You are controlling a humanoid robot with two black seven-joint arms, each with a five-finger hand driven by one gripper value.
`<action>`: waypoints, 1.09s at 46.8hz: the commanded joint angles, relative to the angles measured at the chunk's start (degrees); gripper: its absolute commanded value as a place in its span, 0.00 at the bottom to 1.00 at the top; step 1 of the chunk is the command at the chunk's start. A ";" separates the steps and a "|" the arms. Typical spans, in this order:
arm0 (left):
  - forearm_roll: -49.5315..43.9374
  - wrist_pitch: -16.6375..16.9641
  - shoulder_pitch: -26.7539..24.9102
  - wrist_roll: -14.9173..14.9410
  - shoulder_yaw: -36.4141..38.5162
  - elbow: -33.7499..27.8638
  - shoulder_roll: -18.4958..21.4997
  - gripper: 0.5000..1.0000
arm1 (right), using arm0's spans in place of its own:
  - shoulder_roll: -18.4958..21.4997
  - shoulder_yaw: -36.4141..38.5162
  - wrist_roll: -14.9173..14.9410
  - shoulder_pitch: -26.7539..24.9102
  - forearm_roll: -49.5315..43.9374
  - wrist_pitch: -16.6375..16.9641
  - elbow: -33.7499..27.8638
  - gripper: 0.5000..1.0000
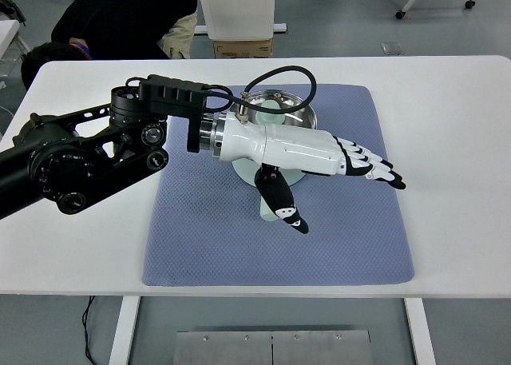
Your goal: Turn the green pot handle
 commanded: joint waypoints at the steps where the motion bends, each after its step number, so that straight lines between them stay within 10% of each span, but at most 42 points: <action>1: -0.51 0.00 0.40 0.00 0.00 -0.34 0.00 1.00 | 0.00 0.02 0.00 0.00 0.00 0.00 0.00 1.00; 19: -14.39 -1.05 1.98 9.42 0.00 -2.19 0.00 1.00 | 0.00 0.02 0.00 0.00 0.00 0.00 0.00 1.00; 28: -17.21 -5.18 1.81 9.51 -0.18 -2.27 0.00 1.00 | 0.00 0.02 0.00 0.00 0.00 0.00 0.00 1.00; 51: -18.71 -0.70 1.98 9.34 -1.23 -2.62 -0.44 1.00 | 0.00 -0.16 0.00 0.00 0.00 0.00 0.00 1.00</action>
